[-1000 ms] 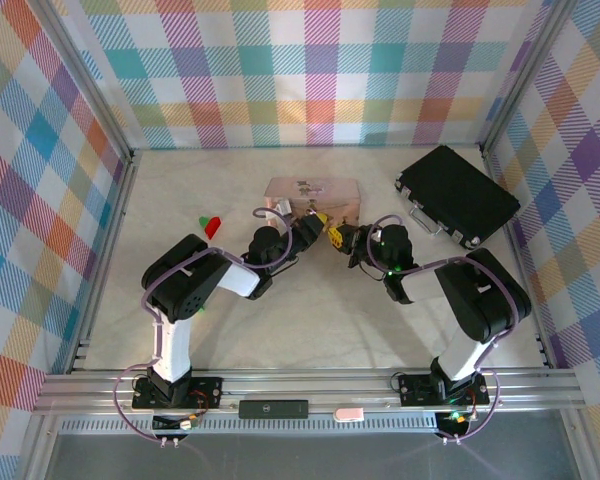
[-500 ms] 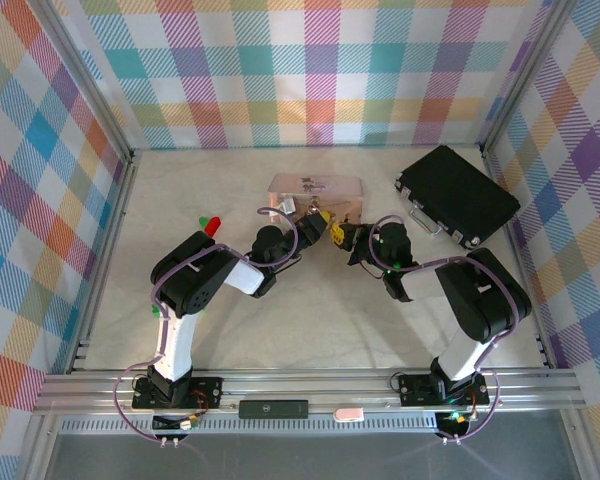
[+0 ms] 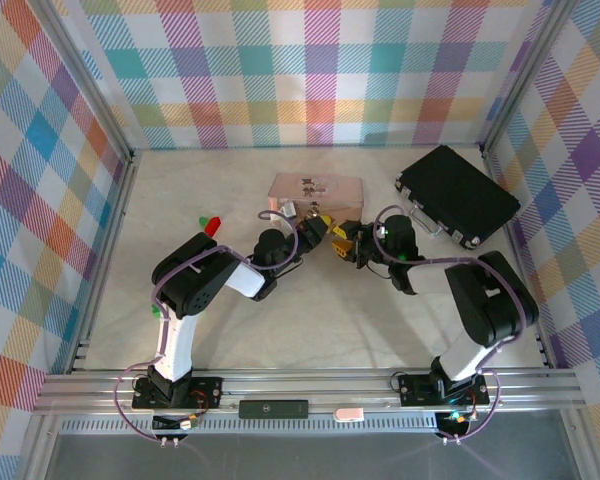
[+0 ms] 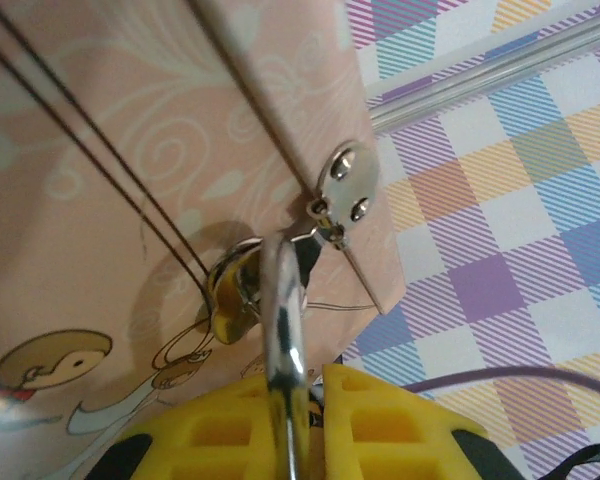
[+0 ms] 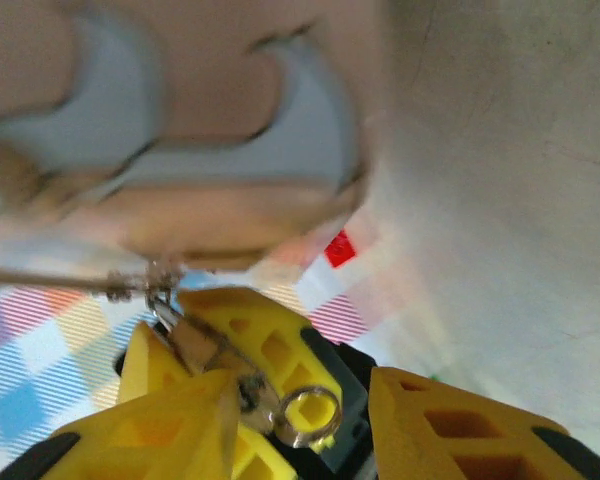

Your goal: Unlock the padlock with the key

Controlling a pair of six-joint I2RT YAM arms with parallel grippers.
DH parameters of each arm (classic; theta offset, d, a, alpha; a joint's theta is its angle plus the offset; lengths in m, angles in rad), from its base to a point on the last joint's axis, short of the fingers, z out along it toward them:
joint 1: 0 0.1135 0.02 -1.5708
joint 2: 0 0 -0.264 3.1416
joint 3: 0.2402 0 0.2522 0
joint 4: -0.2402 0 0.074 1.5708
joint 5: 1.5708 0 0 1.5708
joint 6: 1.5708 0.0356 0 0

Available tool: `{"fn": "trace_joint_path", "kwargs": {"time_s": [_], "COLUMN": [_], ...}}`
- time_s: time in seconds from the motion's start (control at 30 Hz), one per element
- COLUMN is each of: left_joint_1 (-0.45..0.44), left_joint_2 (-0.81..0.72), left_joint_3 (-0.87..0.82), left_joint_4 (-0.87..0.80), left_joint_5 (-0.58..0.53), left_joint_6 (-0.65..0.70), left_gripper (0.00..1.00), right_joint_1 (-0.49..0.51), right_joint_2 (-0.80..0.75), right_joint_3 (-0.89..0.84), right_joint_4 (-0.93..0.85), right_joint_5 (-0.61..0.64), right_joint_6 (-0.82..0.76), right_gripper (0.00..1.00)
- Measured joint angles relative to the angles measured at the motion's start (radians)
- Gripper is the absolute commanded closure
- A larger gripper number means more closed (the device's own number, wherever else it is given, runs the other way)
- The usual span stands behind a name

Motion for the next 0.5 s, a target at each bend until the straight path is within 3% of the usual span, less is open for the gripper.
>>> {"fn": "trace_joint_path", "kwargs": {"time_s": [0.23,0.5], "left_joint_1": [-0.001,-0.001], "left_joint_2": [0.0,-0.004], "left_joint_3": [-0.028,-0.065], "left_joint_4": [-0.052,-0.21], "left_joint_5": [-0.014,-0.028], "left_joint_6": [-0.056,-0.072], "left_gripper": [1.0,1.0], "right_joint_1": [0.0,0.0], "right_joint_2": [-0.215,-0.222], "right_joint_3": [0.181,0.249], "right_joint_4": [-0.494,-0.812], "right_joint_5": [0.064,0.145], "right_joint_6": [-0.505,-0.895], "right_gripper": [0.49,0.48]}}
